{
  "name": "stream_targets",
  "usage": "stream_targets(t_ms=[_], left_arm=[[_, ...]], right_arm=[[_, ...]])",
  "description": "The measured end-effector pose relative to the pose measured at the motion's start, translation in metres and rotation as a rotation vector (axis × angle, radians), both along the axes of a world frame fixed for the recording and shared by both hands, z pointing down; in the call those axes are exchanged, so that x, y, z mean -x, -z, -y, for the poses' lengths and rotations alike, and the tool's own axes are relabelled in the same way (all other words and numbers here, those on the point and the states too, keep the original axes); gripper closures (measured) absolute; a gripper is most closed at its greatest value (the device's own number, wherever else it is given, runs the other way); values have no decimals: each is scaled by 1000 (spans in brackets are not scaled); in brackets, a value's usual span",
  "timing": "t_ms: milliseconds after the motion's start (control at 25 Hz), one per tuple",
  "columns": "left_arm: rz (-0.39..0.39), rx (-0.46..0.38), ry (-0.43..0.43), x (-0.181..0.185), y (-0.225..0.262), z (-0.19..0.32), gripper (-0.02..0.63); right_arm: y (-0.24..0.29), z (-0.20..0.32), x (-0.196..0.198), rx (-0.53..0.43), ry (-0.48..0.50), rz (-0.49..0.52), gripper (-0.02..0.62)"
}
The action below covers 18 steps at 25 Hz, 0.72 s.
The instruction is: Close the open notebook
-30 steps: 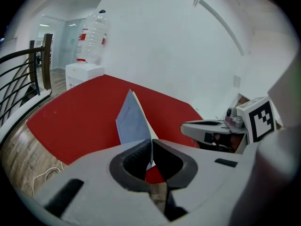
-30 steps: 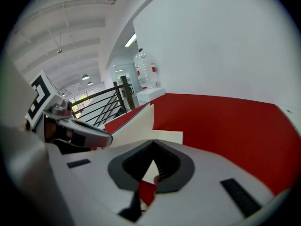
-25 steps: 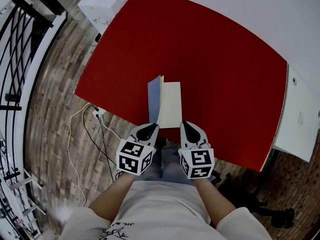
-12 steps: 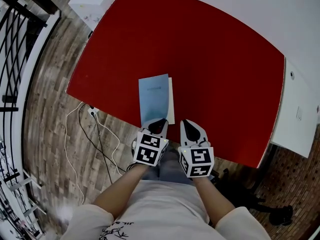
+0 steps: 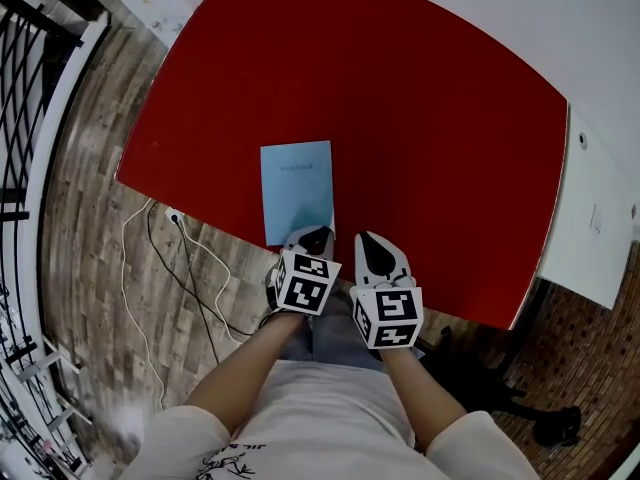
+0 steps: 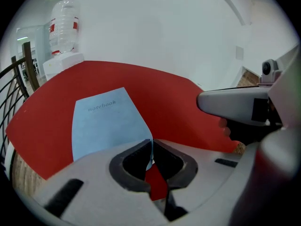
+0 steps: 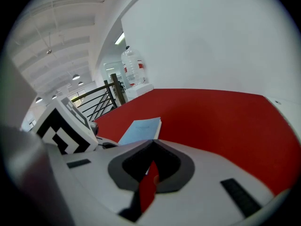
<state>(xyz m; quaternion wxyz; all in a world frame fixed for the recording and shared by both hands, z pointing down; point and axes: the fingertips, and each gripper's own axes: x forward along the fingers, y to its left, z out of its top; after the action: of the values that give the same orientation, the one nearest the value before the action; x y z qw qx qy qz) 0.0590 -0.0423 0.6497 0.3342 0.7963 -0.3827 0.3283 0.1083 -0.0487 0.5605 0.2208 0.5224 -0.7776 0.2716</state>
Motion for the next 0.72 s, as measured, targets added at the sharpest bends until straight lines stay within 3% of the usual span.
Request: stream_targets(t_ms=[720], left_arm=[[34,13,14,-11,-20,2,569]], right_arm=[[-14,-3,-11,20,1,11,589]])
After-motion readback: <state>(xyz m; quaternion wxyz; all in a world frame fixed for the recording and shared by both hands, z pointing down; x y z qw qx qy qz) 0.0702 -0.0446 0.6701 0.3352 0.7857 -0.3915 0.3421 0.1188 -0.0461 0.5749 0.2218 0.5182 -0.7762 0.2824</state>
